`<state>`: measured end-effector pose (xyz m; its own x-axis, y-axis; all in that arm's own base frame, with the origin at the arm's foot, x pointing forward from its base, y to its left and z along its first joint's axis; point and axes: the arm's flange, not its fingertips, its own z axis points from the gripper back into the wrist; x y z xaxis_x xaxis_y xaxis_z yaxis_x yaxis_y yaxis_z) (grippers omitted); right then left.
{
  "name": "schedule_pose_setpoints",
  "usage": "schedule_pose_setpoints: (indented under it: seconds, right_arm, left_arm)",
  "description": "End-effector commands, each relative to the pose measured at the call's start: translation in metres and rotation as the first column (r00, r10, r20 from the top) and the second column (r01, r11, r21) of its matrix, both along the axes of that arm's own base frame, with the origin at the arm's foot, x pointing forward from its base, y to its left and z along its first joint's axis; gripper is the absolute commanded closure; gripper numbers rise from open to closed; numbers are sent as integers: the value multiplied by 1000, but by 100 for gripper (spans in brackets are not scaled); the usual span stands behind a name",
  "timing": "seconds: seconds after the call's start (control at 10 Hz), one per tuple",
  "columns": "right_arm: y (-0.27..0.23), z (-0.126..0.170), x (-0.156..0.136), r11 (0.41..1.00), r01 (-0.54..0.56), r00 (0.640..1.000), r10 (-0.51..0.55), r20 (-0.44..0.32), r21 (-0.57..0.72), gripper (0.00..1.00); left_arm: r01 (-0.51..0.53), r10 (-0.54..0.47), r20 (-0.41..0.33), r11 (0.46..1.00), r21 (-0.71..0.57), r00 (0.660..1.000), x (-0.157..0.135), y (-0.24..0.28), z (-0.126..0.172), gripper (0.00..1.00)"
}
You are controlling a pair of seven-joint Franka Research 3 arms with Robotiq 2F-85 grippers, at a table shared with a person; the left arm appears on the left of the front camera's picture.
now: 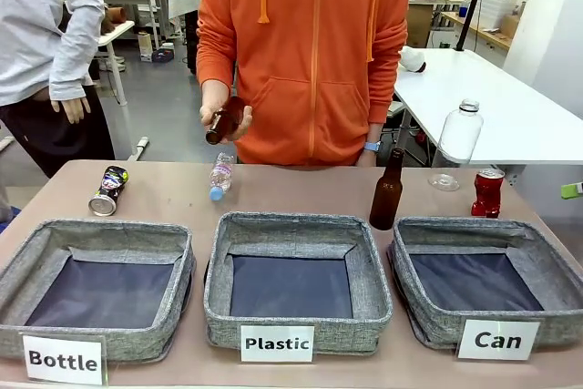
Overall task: Sort the can waste into the basket.
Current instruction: Pick up the can waste from the table and place it in the right Fabric basket.
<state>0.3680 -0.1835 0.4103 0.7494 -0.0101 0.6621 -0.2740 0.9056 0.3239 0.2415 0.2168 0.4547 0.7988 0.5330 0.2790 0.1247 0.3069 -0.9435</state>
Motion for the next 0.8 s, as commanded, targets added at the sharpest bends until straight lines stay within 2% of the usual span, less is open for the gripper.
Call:
schedule_pose_setpoints:
  seconds: [0.0,0.1,0.2,0.3,0.4,0.5,0.7]
  right_arm:
    - [-9,-12,13,989,-144,989,145,3,-16,0]
    - [-17,-20,28,976,-219,975,220,37,-14,0]
    - [-21,-25,38,971,-235,970,237,59,-36,0]
    - [-18,-32,48,952,-302,951,305,56,-55,0]
    - [-16,-38,58,943,-321,945,325,40,-81,0]
    - [-11,-45,68,924,-369,927,374,28,-99,0]
    - [-9,-59,87,902,-419,907,422,10,-107,0]
  left_arm:
    - [4,-4,29,1000,-1,1000,1,1,1,0]
    - [4,-4,29,1000,-1,1000,1,1,1,0]
    - [4,-4,29,1000,-1,1000,1,1,1,0]
    - [4,-4,29,1000,-1,1000,1,1,1,0]
    - [0,0,0,1000,0,1000,0,0,0,0]
    - [62,-61,53,998,-19,997,-36,24,31,0]
    - [141,-137,76,989,-52,988,-81,72,58,0]
